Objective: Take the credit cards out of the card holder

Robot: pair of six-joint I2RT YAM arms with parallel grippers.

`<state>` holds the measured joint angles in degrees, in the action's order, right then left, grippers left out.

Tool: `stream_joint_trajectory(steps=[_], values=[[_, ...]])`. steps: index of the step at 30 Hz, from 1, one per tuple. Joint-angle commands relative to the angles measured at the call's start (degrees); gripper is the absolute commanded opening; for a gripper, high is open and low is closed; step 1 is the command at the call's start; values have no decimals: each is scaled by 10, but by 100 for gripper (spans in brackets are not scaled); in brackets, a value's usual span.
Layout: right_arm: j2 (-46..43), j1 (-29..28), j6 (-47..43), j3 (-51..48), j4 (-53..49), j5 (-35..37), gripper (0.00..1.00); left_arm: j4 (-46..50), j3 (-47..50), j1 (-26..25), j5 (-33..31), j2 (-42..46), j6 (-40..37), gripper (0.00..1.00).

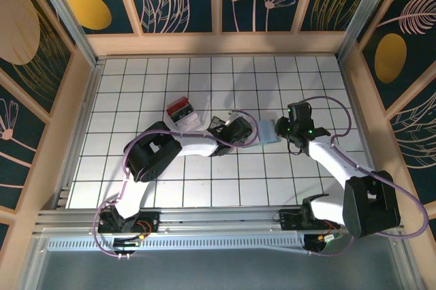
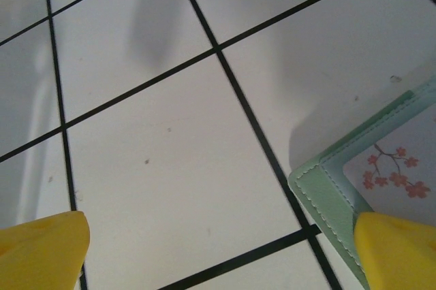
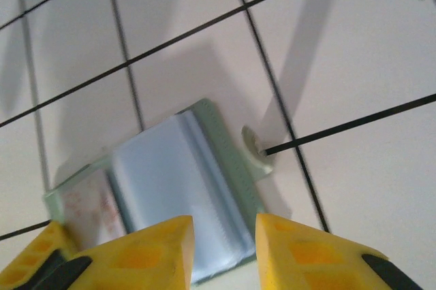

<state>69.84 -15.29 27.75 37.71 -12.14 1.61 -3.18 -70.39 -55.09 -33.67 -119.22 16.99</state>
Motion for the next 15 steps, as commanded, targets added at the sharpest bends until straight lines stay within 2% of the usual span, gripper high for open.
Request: stream_joint_trajectory(steps=[1, 4, 8, 15], values=[[-14, 2, 4, 11, -3, -81, 28, 59, 32, 1, -28, 10, -8, 99], [-11, -10, 13, 6, 7, -115, 27, 60, 48, 1, -38, 21, -7, 99], [6, -40, 17, 11, 9, -125, 26, 62, 60, 2, -56, 33, -6, 99], [65, -75, 9, 33, 29, -163, 23, 59, 48, 2, -44, 70, 9, 99]])
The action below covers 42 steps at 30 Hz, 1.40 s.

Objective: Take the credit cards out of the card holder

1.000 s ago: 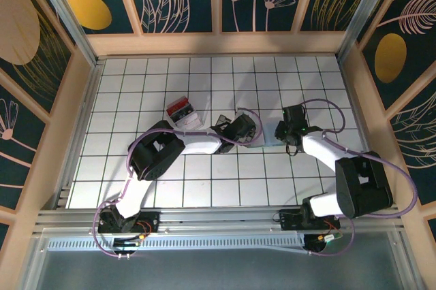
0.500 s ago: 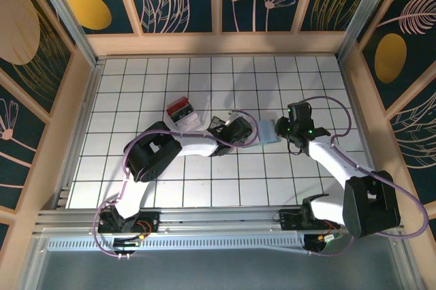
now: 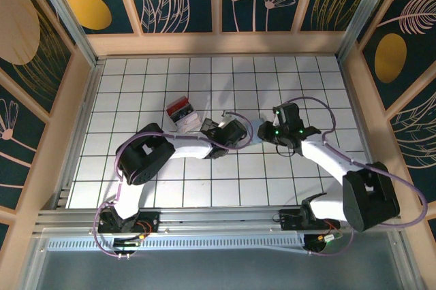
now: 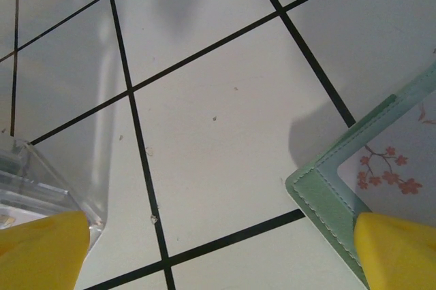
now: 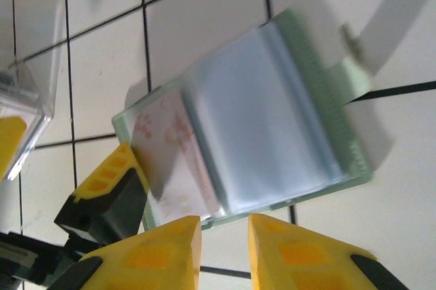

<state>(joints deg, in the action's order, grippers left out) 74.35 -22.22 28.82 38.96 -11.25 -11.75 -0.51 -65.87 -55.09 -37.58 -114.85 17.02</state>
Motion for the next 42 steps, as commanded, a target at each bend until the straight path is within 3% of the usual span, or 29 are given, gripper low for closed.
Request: stream_joint_trajectory(steps=[1, 4, 15, 24, 42], values=[[31, -5, -2, 23, 22, -35, 21, 32, -1, 2, -2, 33, 14, 99], [61, -5, -3, 32, 28, -52, 15, 29, -4, 2, 11, 49, 29, 99], [125, -4, -20, 58, 35, -73, 15, 51, -16, 2, 34, 0, 59, 99], [154, -4, -30, 65, 41, -75, 26, 62, -21, 2, 28, -29, 57, 99], [186, 15, -23, 39, 97, -126, 26, 61, -14, 2, 21, -34, 42, 99]])
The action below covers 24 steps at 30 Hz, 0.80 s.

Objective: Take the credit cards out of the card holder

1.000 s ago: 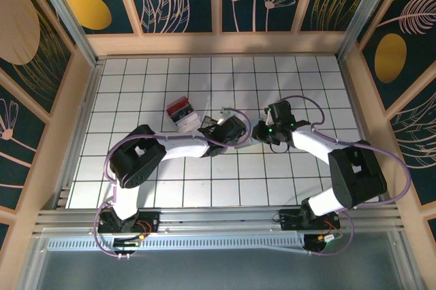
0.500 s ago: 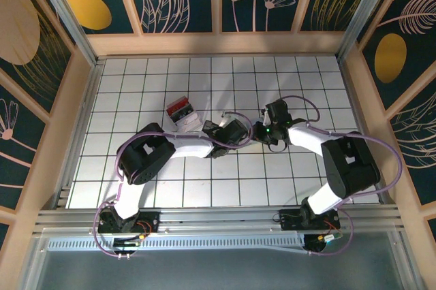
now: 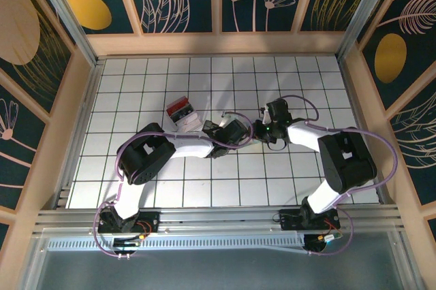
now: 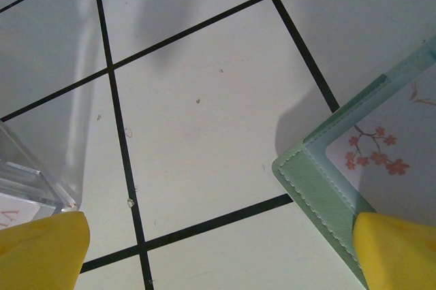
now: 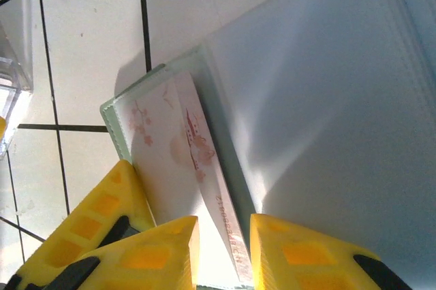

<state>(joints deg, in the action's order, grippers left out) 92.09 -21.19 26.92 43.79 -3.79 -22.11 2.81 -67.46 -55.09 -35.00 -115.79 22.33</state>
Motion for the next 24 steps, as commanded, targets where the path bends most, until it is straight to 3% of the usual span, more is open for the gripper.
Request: stream_joint_trajectory(steps=[1, 14, 24], values=[[10, 6, -3, -12, 25, -28, 26, 28, 2, 2, -5, -25, -12, 99], [16, 9, 0, -32, 17, -4, 26, 27, 0, 2, -7, -26, -14, 99], [9, 12, 15, -48, 77, -79, 25, 27, 0, 3, -5, -25, -14, 99]])
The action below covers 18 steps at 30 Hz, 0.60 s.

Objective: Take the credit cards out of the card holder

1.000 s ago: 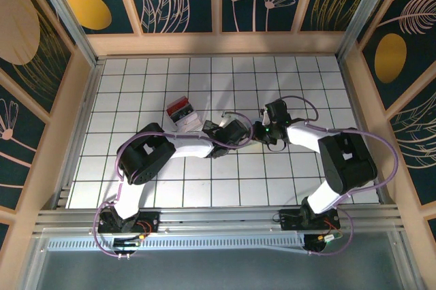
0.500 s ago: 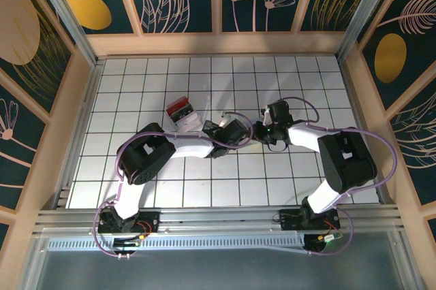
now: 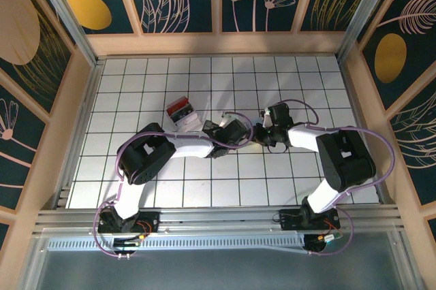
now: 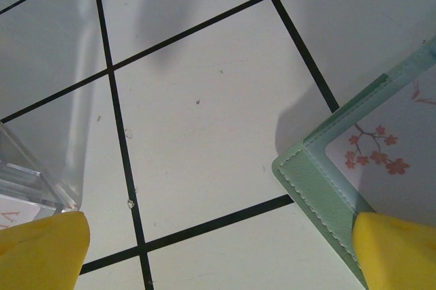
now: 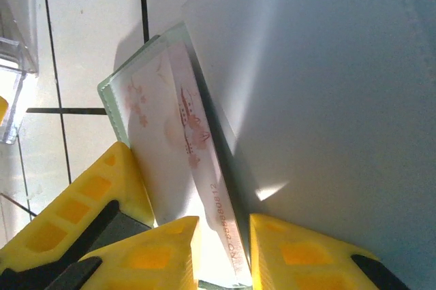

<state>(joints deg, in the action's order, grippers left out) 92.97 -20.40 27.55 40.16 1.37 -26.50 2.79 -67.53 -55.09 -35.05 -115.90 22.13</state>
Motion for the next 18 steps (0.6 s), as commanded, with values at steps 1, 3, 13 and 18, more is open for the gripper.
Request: stream_joint_trajectory(steps=[1, 3, 13, 18], values=[[-3, 6, 11, -13, 29, -41, 25, 28, 1, 3, -5, -24, -11, 99], [-12, 11, 14, -17, 38, -53, 23, 29, 2, 3, -6, -24, -12, 99], [-27, 28, 33, -38, 73, -85, 11, 37, 4, 2, -17, -23, -14, 99], [-39, 33, 37, -42, 75, -87, 4, 43, 9, 2, -26, -21, -15, 99]])
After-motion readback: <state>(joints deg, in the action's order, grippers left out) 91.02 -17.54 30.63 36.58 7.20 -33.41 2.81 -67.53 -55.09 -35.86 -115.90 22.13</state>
